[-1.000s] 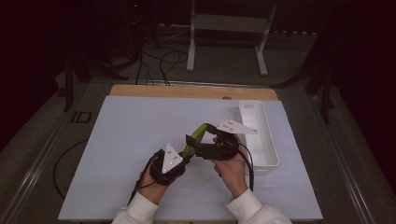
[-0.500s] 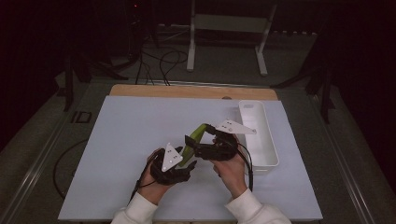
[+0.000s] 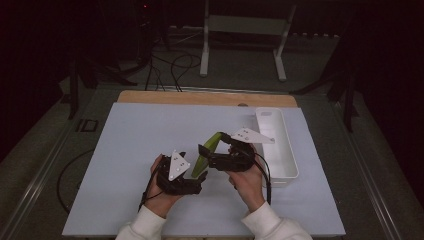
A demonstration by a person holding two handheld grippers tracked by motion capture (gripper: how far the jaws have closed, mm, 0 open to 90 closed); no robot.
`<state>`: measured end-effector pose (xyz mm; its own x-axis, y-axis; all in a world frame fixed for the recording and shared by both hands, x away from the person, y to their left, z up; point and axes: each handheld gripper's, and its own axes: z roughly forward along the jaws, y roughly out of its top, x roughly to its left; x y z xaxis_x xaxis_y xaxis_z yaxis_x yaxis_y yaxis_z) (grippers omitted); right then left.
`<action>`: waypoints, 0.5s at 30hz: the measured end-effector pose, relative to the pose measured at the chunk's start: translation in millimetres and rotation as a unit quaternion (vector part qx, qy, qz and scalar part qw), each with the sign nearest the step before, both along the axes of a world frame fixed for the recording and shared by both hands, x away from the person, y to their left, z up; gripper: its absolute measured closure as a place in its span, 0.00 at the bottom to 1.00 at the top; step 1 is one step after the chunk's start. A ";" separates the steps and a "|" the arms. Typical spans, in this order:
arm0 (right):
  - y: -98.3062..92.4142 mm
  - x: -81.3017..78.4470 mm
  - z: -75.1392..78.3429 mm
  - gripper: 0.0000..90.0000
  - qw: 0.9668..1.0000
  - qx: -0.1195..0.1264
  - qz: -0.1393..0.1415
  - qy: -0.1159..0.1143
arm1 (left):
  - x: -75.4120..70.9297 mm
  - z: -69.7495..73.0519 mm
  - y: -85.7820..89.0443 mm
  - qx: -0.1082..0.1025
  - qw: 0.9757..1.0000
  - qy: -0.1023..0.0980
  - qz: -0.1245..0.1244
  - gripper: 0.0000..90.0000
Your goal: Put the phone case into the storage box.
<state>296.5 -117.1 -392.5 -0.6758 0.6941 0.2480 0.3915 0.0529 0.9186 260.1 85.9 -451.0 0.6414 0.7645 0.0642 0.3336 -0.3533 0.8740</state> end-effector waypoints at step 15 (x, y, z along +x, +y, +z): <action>0.4 2.5 0.1 0.18 1.000 -0.006 -0.006 0.002 | 0.1 3.8 15.3 0.000 1.000 -0.005 0.016 0.10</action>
<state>299.0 -116.7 -392.4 -0.6667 0.7048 0.2425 0.3960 0.0593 0.9163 260.3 101.2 -447.2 0.6163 0.7843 0.0711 0.3360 -0.3435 0.8770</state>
